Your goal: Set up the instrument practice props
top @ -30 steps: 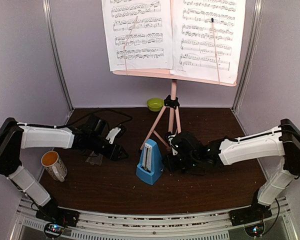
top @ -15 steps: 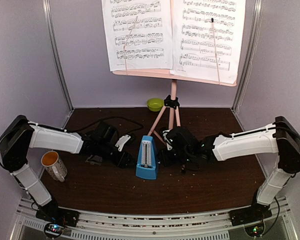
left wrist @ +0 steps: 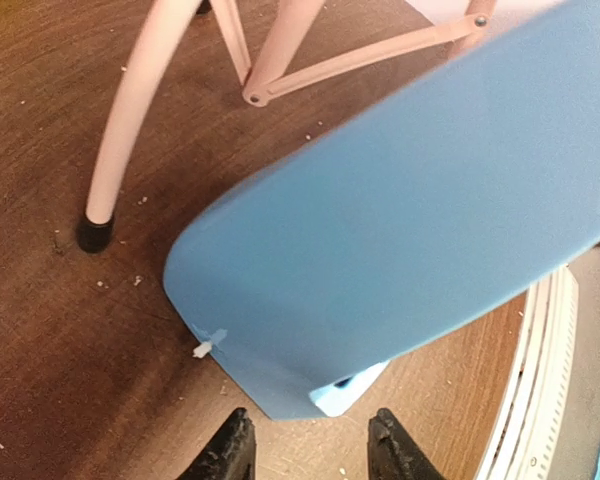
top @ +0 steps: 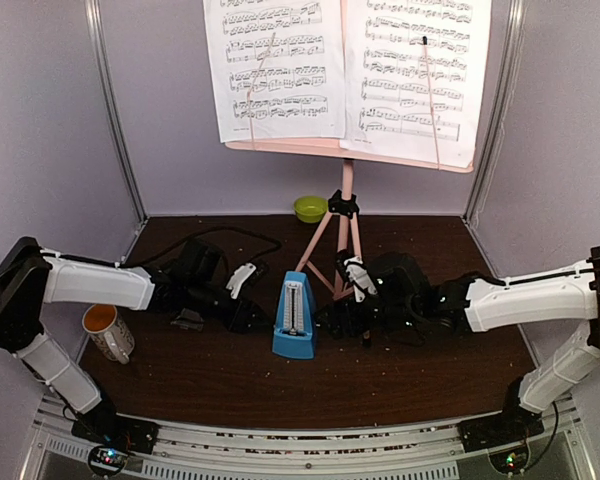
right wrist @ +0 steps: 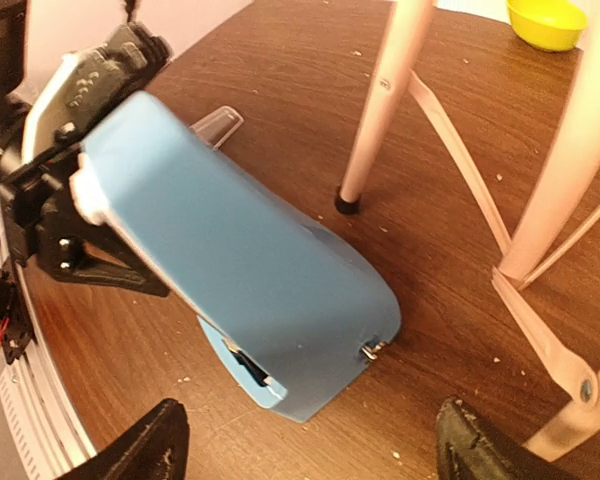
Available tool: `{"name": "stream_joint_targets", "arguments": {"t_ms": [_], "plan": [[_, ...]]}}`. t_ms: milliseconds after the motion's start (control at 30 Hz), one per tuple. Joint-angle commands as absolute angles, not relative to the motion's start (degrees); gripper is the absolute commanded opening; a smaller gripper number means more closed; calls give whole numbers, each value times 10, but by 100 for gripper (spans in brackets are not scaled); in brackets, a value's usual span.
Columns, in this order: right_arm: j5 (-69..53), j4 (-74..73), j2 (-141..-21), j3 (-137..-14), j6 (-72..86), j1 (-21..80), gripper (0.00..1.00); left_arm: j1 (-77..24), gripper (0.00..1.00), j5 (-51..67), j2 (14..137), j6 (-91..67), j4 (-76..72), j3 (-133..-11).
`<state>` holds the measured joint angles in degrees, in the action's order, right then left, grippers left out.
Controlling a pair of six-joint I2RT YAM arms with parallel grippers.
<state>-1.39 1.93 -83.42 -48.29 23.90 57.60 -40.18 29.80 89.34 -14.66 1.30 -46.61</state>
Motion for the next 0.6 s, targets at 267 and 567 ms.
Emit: {"name": "stream_joint_targets", "arguments": {"t_ms": [267,567], "plan": [[-26,96,-851,-510,252,591,93,-400,39,335,953,-170,-71,-490],[-10,109,-848,-506,243,591,90,-418,38,372,959,-156,-88,-502]]}}
